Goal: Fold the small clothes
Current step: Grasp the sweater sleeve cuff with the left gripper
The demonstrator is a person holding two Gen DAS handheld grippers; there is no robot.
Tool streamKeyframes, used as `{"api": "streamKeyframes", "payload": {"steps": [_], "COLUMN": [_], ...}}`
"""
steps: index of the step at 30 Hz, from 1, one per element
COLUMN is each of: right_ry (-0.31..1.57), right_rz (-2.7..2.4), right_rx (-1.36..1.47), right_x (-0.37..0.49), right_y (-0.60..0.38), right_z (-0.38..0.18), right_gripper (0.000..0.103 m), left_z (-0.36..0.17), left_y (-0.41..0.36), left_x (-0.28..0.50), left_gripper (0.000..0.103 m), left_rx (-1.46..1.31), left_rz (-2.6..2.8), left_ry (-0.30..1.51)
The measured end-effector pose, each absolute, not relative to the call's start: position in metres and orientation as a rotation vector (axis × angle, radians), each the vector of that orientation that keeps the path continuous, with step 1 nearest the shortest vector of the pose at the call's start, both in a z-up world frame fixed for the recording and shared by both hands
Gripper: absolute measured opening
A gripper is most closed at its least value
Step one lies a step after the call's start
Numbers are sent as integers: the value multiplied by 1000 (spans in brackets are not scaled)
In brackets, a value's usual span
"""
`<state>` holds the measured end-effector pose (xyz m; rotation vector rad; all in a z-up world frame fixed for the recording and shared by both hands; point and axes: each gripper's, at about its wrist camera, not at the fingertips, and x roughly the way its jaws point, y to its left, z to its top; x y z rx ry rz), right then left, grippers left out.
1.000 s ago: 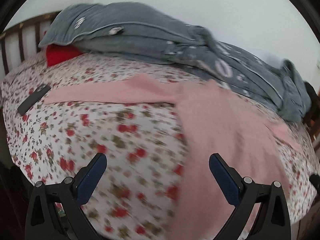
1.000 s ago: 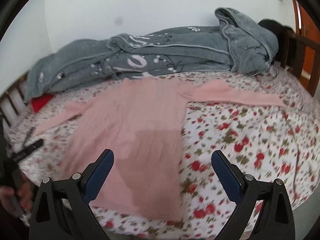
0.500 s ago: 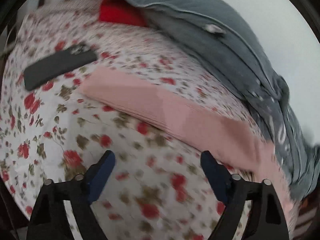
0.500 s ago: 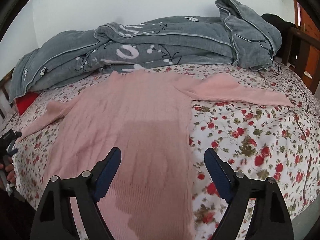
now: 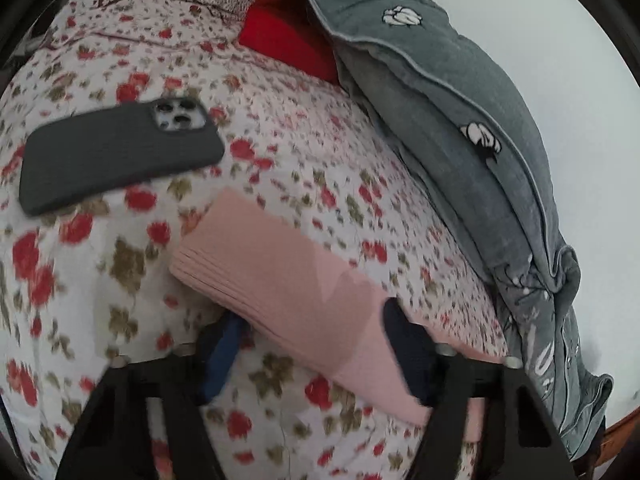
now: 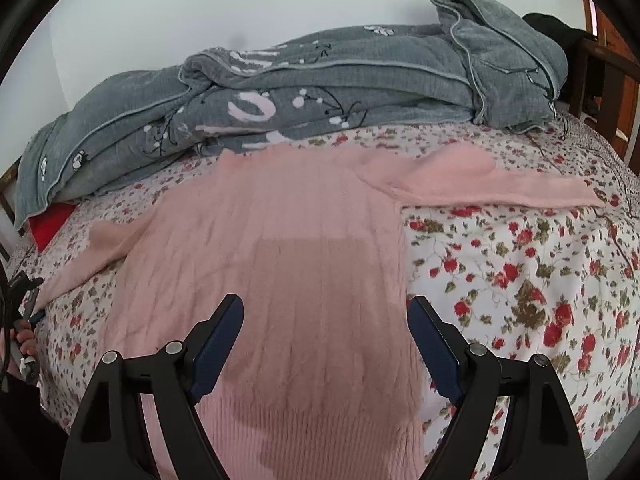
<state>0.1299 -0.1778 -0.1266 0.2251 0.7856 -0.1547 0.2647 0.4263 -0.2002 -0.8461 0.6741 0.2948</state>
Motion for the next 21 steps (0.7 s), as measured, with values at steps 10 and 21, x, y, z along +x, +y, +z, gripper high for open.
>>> {"api": "streamKeyframes", "payload": {"steps": [10, 21], "right_ry": [772, 746], "right_rz": [-179, -190], "right_rx": [203, 287], "right_x": [135, 107], "right_y": [-193, -249], "right_z": [-127, -125], "right_gripper": [84, 84], "left_z": [-194, -64], "left_y": [420, 278], "left_x": [281, 305], "left_gripper": [8, 8], "left_rx": [-741, -360], "left_rz": [383, 250], "left_ry": [729, 609]}}
